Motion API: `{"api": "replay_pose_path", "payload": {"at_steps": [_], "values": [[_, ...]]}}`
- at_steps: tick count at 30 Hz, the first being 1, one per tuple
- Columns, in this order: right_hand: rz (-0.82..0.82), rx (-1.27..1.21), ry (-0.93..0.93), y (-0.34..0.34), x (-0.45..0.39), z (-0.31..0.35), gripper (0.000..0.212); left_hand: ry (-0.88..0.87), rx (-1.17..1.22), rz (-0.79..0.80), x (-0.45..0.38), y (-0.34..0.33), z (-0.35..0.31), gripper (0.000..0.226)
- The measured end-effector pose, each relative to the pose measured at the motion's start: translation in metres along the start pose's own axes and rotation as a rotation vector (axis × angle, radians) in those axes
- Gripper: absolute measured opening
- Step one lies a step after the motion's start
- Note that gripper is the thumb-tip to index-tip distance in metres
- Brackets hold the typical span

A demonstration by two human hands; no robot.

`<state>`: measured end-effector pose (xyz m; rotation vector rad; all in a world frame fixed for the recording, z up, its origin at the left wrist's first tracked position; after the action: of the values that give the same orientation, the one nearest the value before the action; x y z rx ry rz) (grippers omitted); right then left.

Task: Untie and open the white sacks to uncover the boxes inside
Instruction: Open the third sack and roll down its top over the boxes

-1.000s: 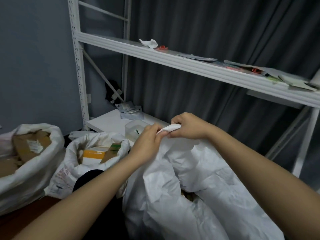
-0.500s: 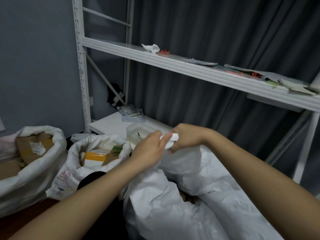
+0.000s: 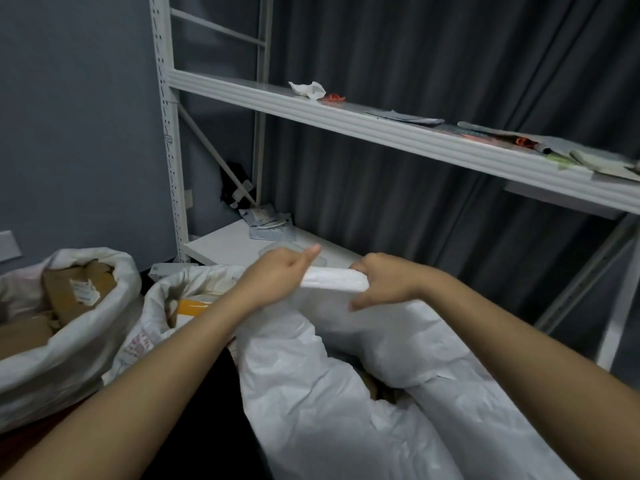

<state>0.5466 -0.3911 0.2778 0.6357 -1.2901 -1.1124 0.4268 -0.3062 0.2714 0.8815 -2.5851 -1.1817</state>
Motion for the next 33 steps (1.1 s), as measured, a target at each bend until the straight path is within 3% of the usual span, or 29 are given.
{"api": "replay_pose_path", "payload": {"at_steps": [2, 5, 7, 9, 11, 14, 15, 17, 19, 21, 23, 25, 28, 29, 31, 33], "values": [[-0.114, 0.096, -0.001, -0.002, -0.003, 0.005, 0.012, 0.035, -0.284, -0.017, -0.001, 0.000, -0.004, 0.060], [-0.080, -0.190, 0.086, -0.010, -0.010, 0.009, 0.015, -0.108, -0.585, -0.117, 0.001, -0.024, -0.034, 0.055], [0.058, -0.218, 0.054, -0.014, -0.010, 0.001, 0.025, -0.070, -0.465, -0.063, -0.004, -0.023, -0.027, 0.060], [0.065, -0.066, -0.002, -0.016, -0.010, -0.009, 0.026, 0.071, -0.224, 0.067, -0.014, -0.014, -0.005, 0.068], [-0.043, -0.022, -0.010, -0.017, -0.013, -0.012, 0.018, 0.051, -0.314, 0.074, -0.016, -0.010, -0.004, 0.068], [-0.046, -0.298, 0.060, -0.021, -0.018, -0.013, 0.019, -0.152, -0.649, -0.030, -0.011, -0.031, -0.032, 0.062], [-0.003, -0.342, 0.072, -0.022, -0.016, -0.016, 0.021, -0.163, -0.658, -0.003, -0.012, -0.038, -0.033, 0.062], [0.064, -0.248, 0.050, -0.021, -0.011, -0.021, 0.023, -0.054, -0.420, 0.109, -0.021, -0.034, -0.016, 0.063], [-0.001, -0.152, 0.002, -0.021, -0.011, -0.032, 0.016, 0.047, -0.285, 0.153, -0.029, -0.025, -0.001, 0.067], [-0.060, -0.254, -0.008, -0.024, -0.012, -0.039, 0.012, -0.048, -0.477, 0.053, -0.032, -0.024, -0.015, 0.067], [-0.009, -0.417, 0.030, -0.031, -0.016, -0.041, 0.019, -0.214, -0.646, 0.009, -0.029, -0.045, -0.040, 0.064], [0.007, -0.396, 0.054, -0.030, -0.014, -0.043, 0.021, -0.217, -0.607, 0.057, -0.034, -0.053, -0.041, 0.065], [-0.202, -0.135, 0.035, -0.015, 0.000, -0.049, 0.030, -0.015, -0.286, 0.120, -0.048, -0.031, -0.010, 0.070], [-0.283, -0.117, 0.040, -0.014, 0.004, -0.051, 0.035, -0.012, -0.319, 0.076, -0.048, -0.025, -0.008, 0.070], [-0.352, -0.324, 0.096, -0.018, 0.007, -0.059, 0.040, -0.118, -0.561, -0.071, -0.042, -0.026, -0.024, 0.067], [-0.250, -0.590, 0.112, -0.030, 0.003, -0.066, 0.038, -0.251, -0.687, -0.088, -0.037, -0.049, -0.045, 0.061]]}}
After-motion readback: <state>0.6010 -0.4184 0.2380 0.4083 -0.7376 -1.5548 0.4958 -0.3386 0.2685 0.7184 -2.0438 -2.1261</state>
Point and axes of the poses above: each hand's wrist, its own x-axis away from the middle knuckle, its own y-axis out of the back of the hand, z = x × y, the point moved 8 cm from there along -x, towards the middle knuckle, and after that the axes turned 13 degrees about z, right-handed, at the moved point
